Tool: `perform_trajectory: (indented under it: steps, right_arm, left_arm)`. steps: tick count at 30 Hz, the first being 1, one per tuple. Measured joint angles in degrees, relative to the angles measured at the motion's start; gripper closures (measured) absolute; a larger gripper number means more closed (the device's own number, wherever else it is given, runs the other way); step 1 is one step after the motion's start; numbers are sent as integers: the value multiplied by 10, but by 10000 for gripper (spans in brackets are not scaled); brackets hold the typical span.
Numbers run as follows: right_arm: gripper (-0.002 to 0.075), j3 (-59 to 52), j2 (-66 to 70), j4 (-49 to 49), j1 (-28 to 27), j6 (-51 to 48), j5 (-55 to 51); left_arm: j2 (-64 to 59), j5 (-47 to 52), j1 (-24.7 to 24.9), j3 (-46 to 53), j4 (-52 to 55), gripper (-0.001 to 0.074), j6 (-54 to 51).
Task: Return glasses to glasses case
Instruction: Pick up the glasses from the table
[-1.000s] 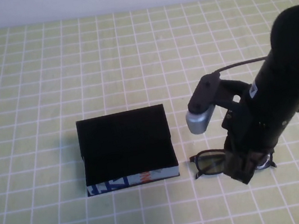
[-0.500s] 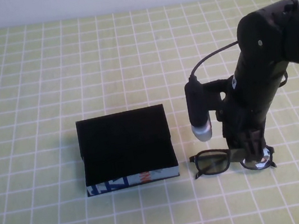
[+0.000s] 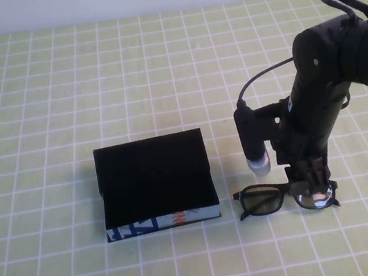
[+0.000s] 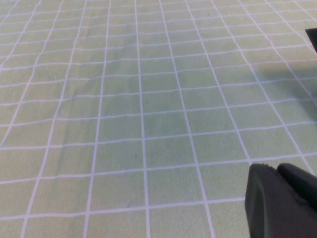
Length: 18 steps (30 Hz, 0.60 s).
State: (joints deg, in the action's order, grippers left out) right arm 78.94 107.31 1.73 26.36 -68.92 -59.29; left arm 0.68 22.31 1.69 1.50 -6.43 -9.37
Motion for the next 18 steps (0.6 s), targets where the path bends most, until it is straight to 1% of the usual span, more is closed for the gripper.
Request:
perform_trajectory:
  steps: [18]
  right_arm:
    - [299,0,38,14,0,-9,11]
  left_arm:
    - [0,0,0,0,0,737,0]
